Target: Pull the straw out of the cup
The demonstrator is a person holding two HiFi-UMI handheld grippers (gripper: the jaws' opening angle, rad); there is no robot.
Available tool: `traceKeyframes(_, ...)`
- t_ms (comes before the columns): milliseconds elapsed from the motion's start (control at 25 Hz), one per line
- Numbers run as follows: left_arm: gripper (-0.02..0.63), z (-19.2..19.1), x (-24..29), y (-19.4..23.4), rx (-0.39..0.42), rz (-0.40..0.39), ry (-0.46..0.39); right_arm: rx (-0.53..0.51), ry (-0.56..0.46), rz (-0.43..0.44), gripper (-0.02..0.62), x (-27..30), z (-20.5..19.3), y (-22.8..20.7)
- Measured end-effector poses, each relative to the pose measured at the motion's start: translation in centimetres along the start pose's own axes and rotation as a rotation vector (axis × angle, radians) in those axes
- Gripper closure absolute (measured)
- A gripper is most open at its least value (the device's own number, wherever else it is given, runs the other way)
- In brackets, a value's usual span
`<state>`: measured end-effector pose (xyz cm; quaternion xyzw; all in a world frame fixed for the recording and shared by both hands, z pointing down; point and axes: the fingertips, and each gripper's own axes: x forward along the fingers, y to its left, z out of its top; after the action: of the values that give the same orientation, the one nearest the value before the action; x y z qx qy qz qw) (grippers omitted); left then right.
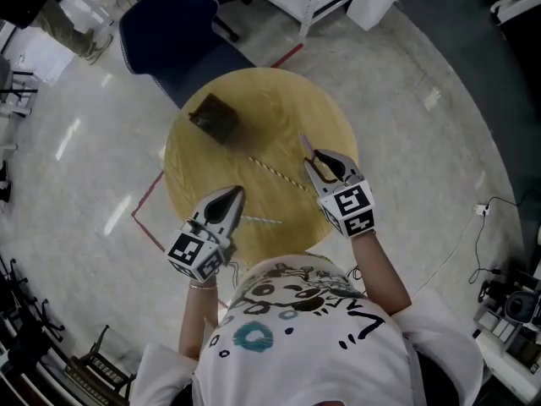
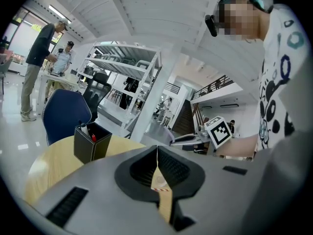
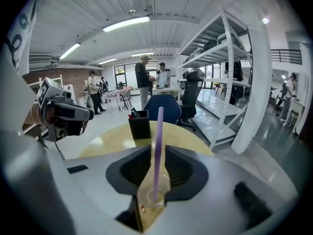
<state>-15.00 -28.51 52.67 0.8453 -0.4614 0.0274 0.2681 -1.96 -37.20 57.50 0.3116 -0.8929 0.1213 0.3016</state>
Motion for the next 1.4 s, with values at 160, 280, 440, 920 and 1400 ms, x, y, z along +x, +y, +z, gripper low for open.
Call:
traceKeyframes(160, 0.589, -0.4, 0.0, 0.3, -0.009, -0.004, -0.003, 0.001, 0.005, -0.021, 0.534, 0.2, -0.2, -0.3)
traceKeyframes(280, 0.589, -0.4, -0.1, 0.2, -0.011, -0.004, -0.007, 0.001, 0.008, -0.024, 0.545, 0.1, -0.4, -0.3)
traceKeyframes(440, 0.589, -0.4, -0.5, 0.3, -0.011, -0.001, -0.010, -0.003, 0.007, -0.027, 0.548, -0.1, -0.3, -0.1)
traceKeyframes(920, 0.589, 0.1, -1.4, -0.2, -0.009, 0.000, -0.028, -0.006, -0.054, -0.037, 0.549, -1.7, 1.8, 0.2)
traceKeyframes(1400, 0.589, 0.4, -3.3, -2.0, 0.010, -0.006, -0.066, -0.025, -0.114, -0.049, 0.549, -4.5, 3.5, 1.5)
